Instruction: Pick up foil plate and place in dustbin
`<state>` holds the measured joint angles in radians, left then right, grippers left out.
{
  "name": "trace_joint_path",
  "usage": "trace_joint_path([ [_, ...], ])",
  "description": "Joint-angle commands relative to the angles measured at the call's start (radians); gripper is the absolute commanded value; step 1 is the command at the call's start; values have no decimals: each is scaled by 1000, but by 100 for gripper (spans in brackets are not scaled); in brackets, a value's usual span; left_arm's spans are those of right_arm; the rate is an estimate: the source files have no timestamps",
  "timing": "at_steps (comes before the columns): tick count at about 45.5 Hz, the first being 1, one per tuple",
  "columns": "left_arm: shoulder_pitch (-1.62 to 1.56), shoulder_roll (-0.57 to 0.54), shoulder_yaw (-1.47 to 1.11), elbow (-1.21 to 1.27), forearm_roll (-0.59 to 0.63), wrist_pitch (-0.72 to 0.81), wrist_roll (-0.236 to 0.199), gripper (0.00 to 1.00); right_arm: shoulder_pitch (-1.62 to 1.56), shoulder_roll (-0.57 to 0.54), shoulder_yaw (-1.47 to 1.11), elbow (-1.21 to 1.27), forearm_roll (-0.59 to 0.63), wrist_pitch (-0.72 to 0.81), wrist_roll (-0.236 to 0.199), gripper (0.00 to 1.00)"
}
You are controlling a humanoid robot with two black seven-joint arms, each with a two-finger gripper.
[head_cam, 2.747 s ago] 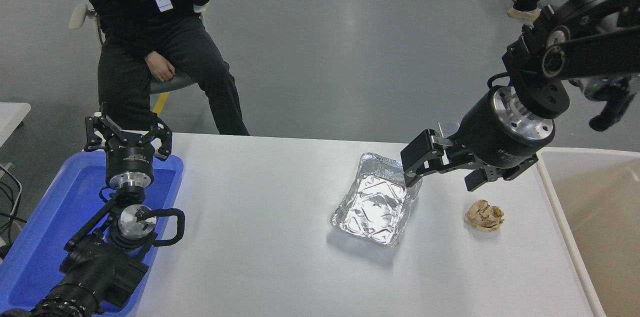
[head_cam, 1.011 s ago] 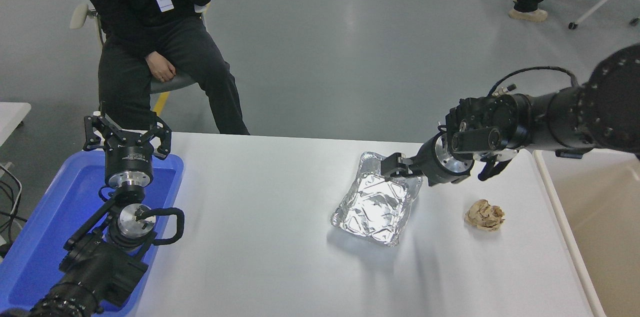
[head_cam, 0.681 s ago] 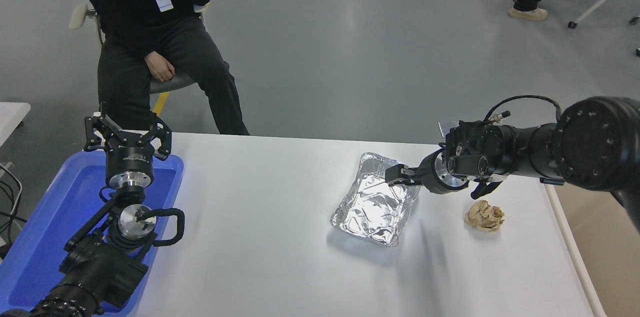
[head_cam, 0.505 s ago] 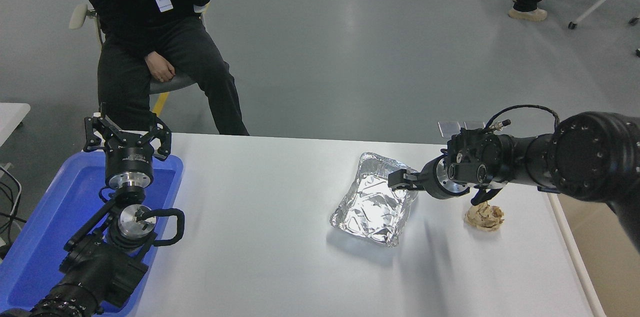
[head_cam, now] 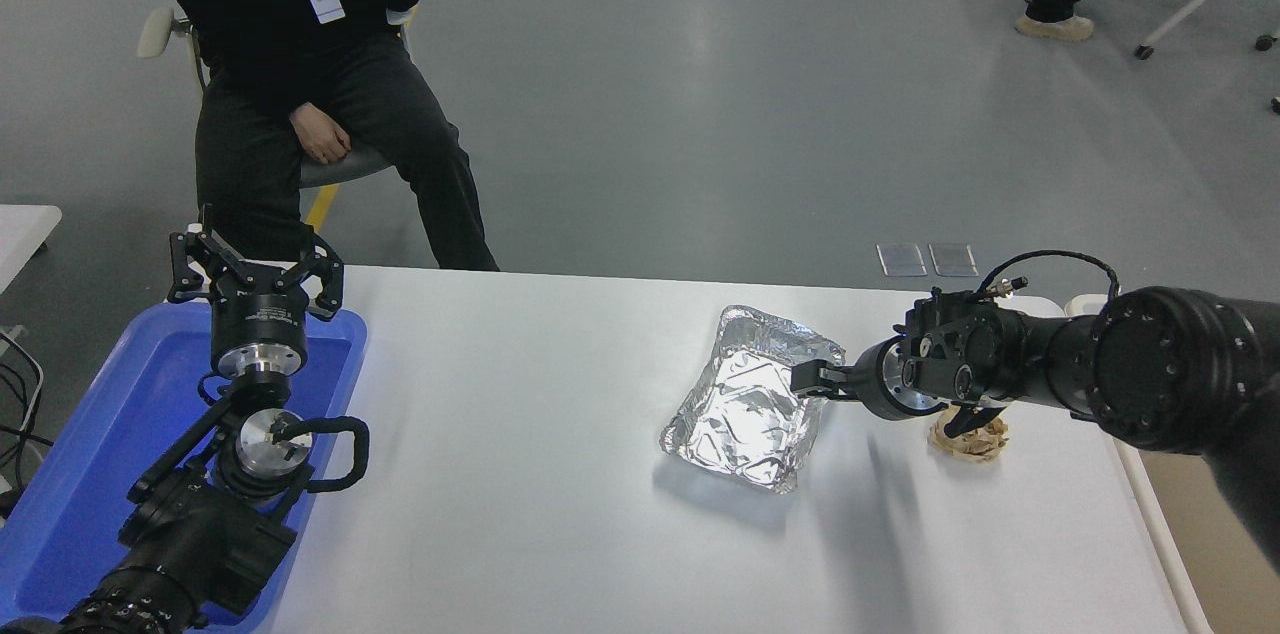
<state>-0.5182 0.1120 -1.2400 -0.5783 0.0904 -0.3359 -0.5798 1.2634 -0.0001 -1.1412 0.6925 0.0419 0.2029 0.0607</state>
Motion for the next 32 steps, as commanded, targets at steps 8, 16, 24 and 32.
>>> trace_joint_path([
  [8, 0, 0, 1, 0, 0, 0, 0, 99, -24, 0, 11, -36, 4, 0, -6, 97],
  [16, 0, 0, 1, 0, 0, 0, 0, 99, -30, 0, 27, -37, 9, 0, -6, 97],
  [24, 0, 0, -1, 0, 0, 0, 0, 99, -41, 0, 31, -37, 4, 0, -6, 96],
  [32, 0, 0, 1, 0, 0, 0, 0, 99, -47, 0, 29, -44, 4, 0, -6, 91],
])
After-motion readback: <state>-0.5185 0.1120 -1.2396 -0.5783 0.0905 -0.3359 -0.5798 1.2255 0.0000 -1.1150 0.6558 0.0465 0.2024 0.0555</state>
